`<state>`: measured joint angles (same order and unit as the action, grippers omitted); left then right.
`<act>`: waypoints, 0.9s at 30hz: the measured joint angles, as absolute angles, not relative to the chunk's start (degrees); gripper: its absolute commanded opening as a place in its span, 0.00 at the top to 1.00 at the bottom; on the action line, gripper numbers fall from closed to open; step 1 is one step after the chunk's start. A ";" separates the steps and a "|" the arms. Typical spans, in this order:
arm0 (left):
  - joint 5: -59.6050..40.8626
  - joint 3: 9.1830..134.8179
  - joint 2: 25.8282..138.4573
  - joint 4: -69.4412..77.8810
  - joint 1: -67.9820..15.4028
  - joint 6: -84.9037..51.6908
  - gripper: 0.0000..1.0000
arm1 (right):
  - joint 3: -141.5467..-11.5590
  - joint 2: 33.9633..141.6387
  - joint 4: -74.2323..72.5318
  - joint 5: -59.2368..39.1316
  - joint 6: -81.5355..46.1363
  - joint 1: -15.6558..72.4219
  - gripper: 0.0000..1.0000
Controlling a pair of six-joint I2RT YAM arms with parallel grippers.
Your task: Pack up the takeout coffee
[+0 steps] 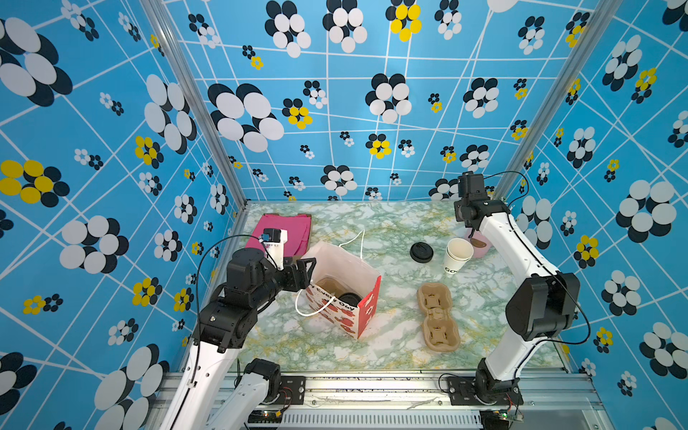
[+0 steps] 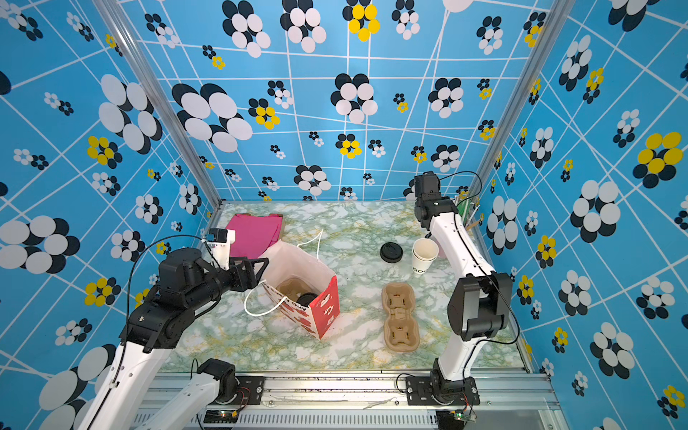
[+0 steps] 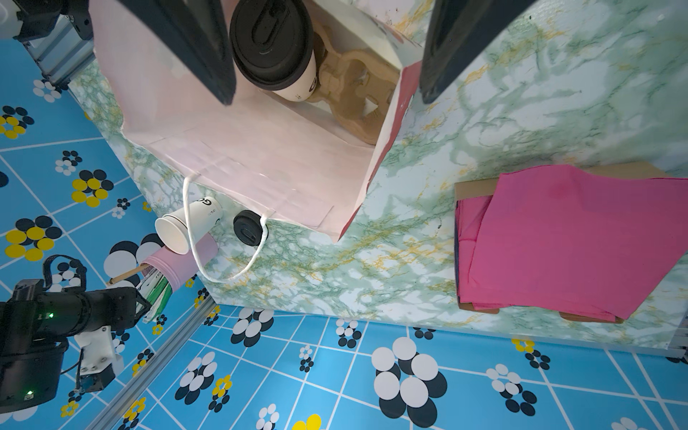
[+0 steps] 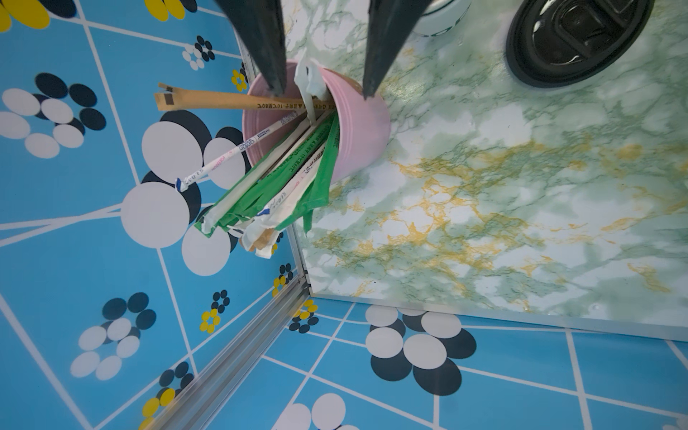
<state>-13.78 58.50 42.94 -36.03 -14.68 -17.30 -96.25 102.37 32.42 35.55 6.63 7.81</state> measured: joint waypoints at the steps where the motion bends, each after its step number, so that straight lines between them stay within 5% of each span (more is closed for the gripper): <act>1: -13.67 58.46 42.92 -36.05 -14.68 -17.30 0.21 | -96.40 102.76 32.40 35.70 6.90 7.77 0.68; 15: -13.61 58.02 42.94 -36.10 -14.68 -17.30 0.21 | -98.74 108.01 32.34 38.30 8.84 7.42 0.74; 27: -13.61 57.43 43.00 -36.05 -14.68 -17.32 0.21 | -98.76 108.14 32.29 41.41 11.18 7.42 0.62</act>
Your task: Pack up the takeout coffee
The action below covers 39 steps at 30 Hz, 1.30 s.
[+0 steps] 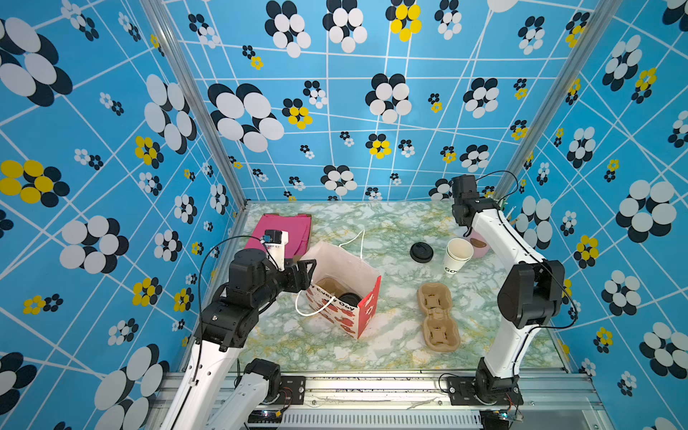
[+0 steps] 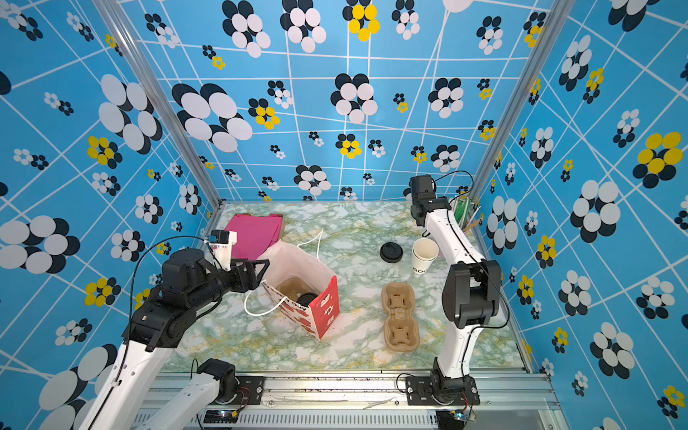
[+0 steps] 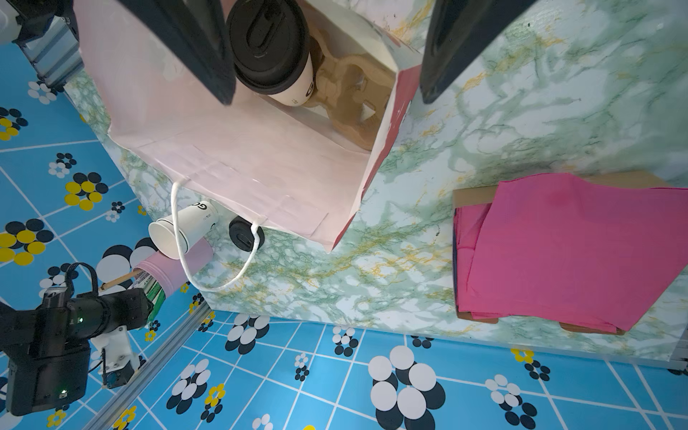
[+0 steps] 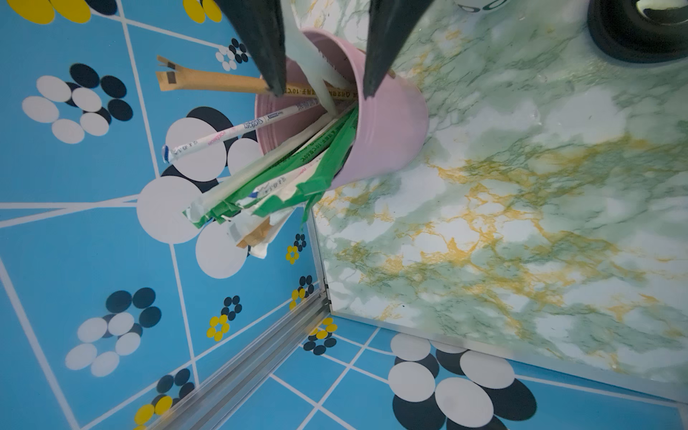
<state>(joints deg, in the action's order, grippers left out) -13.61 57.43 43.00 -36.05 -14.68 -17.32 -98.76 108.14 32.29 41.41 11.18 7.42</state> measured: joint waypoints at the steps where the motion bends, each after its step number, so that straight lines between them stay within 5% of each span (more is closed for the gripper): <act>1: -13.61 57.43 43.00 -36.05 -14.68 -17.32 0.21 | -98.76 108.07 32.27 41.52 11.20 7.42 0.62; 39: -13.63 57.23 43.35 -36.01 -14.68 -17.32 0.20 | -98.76 107.31 34.35 39.75 11.14 4.84 0.55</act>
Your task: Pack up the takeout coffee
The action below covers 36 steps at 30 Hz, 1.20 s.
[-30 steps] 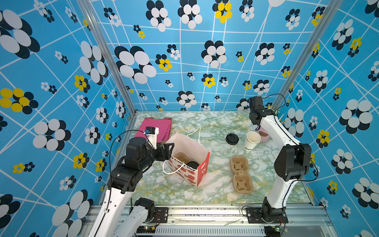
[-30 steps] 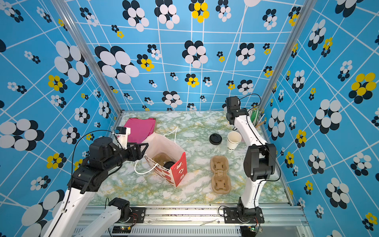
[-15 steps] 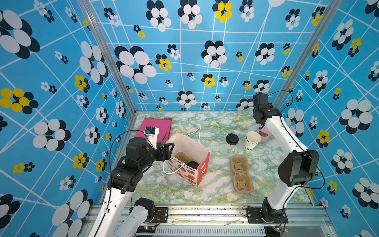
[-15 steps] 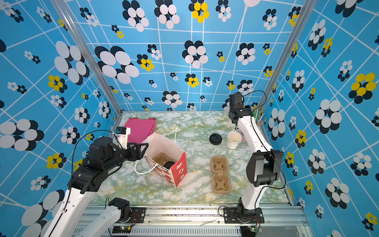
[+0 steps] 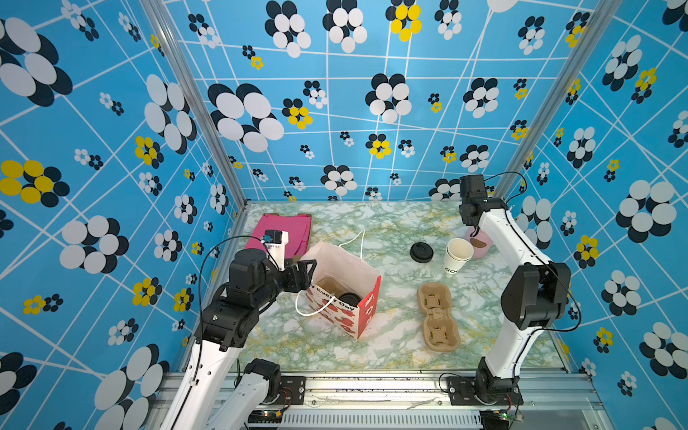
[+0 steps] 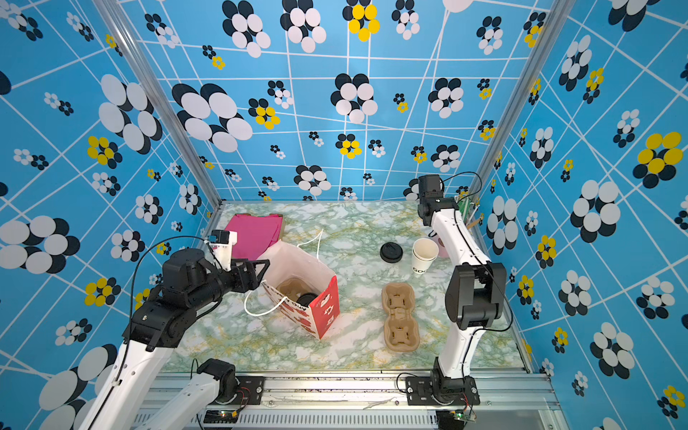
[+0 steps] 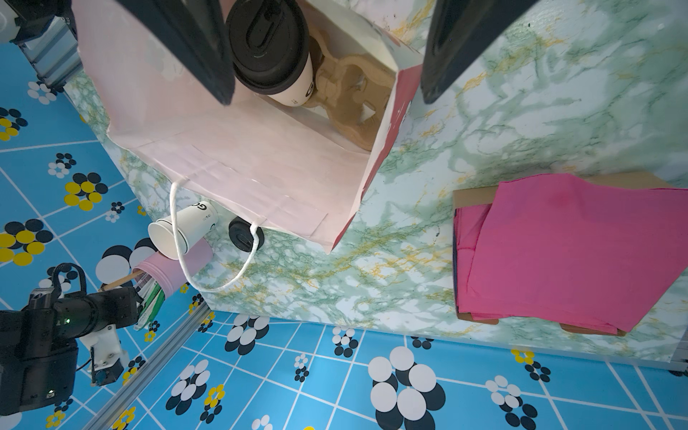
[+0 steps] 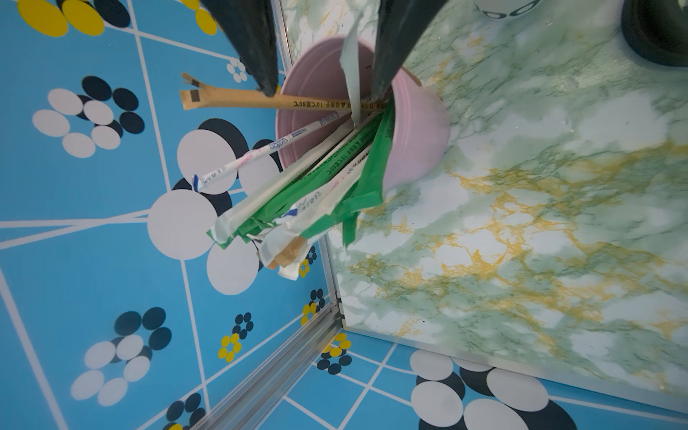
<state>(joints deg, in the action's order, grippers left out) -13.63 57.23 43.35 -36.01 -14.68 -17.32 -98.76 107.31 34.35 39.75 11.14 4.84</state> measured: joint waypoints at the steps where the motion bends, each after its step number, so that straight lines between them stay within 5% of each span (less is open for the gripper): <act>1: -13.63 57.08 43.44 -35.94 -14.68 -17.32 0.20 | -98.91 107.42 34.54 39.66 11.07 4.84 0.55; 16: -13.65 56.62 44.69 -35.75 -14.68 -17.32 0.20 | -99.81 109.06 35.40 38.87 10.04 4.29 0.75; 26: -13.65 56.14 44.66 -35.73 -14.66 -17.32 0.20 | -99.72 109.08 35.11 38.92 11.20 3.70 0.98; 36: -13.65 55.70 44.51 -35.68 -14.66 -17.32 0.20 | -98.35 108.97 33.15 39.11 11.62 3.64 1.00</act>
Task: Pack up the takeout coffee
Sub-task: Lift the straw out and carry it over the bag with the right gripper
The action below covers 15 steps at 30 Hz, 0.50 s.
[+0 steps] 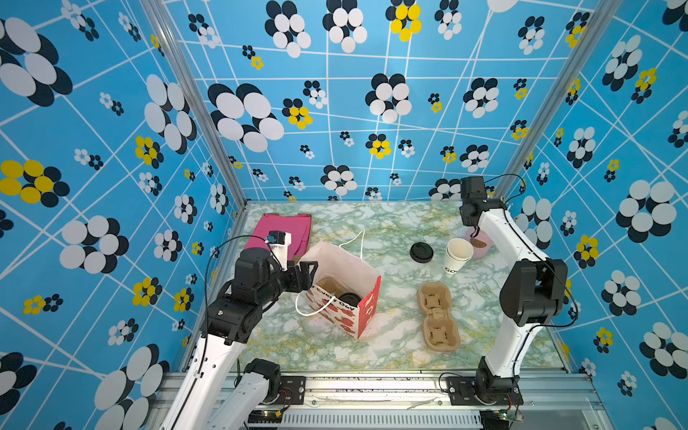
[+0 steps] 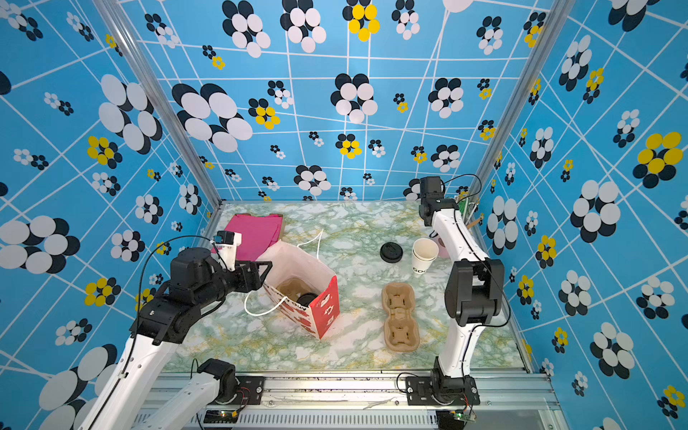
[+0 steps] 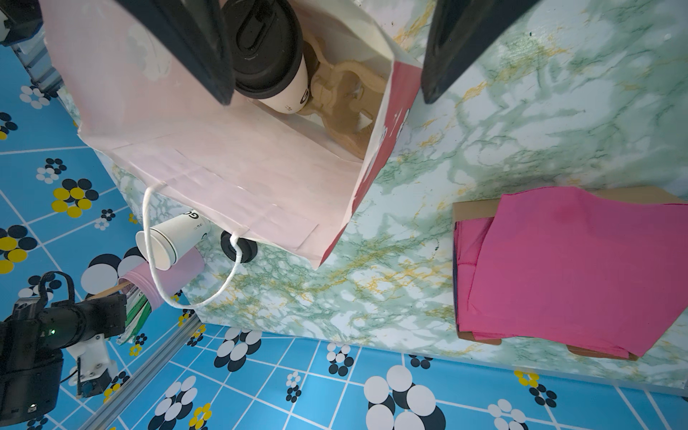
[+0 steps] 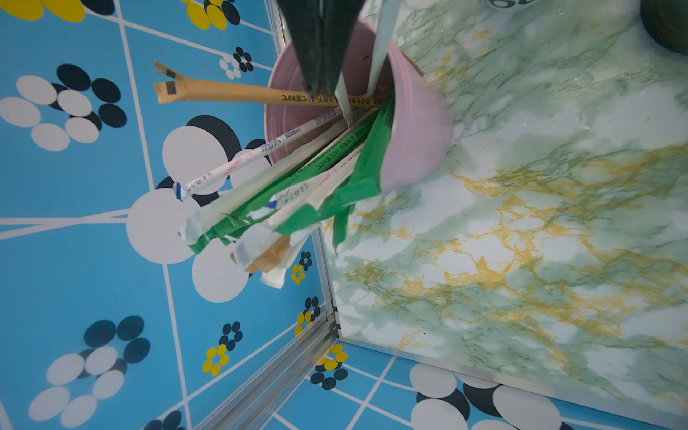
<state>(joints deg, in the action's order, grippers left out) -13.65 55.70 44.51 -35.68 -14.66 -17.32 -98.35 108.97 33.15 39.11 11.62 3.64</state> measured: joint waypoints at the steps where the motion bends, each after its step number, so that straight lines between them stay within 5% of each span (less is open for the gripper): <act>1: -13.65 55.70 44.51 -35.66 -14.66 -17.32 0.20 | -98.06 108.79 33.01 39.09 11.62 3.64 1.00; 15: -13.74 55.44 44.29 -35.46 -14.66 -17.65 0.20 | -96.16 90.96 32.69 39.11 11.33 3.73 1.00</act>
